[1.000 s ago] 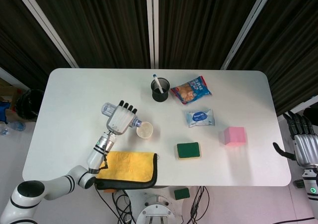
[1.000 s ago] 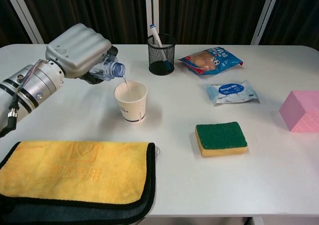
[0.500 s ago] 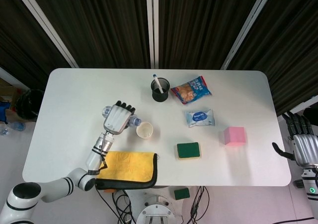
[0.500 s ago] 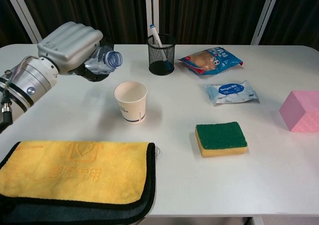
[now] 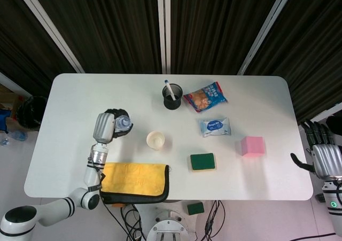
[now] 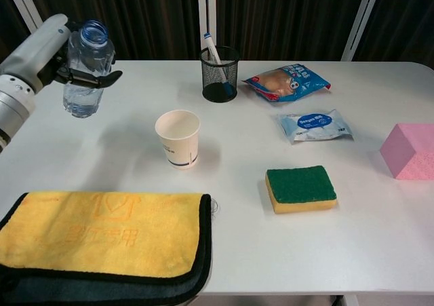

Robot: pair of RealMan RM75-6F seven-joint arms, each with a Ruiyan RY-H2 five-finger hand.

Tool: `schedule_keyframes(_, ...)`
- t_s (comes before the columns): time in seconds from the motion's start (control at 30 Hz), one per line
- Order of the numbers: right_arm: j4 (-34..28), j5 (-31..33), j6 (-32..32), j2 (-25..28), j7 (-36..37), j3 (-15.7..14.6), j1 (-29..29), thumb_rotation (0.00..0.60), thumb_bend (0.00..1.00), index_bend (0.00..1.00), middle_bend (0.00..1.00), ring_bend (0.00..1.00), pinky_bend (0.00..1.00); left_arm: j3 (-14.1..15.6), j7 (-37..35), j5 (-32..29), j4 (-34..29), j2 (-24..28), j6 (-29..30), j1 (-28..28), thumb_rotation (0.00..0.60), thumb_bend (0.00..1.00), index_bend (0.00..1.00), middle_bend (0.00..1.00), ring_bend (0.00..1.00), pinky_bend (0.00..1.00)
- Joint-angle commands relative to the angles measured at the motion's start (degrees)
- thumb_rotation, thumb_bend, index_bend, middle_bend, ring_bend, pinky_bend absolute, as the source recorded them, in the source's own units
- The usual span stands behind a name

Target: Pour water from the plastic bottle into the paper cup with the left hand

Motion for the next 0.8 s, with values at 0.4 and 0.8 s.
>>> schedule_keyframes(0.4, -0.32, 0.29, -0.24, -0.08, -0.83, 0.04, 0.11, 0.584, 0.23, 0.00, 0.00, 0.00, 0.00, -2.90, -27.26, -5.67, 10.09, -3.57, -6.10, 5.15, 0.600, 0.38, 0.82, 0.77, 0.61, 0.45)
schedule_keyframes(0.8, -0.89, 0.20, -0.22, 0.02, -1.26, 0.10, 0.27, 0.586, 0.24, 0.00, 0.00, 0.00, 0.00, -2.43, -39.39, -2.45, 19.80, -7.81, -4.08, 4.77, 0.600, 0.35, 0.80, 0.72, 0.57, 0.43)
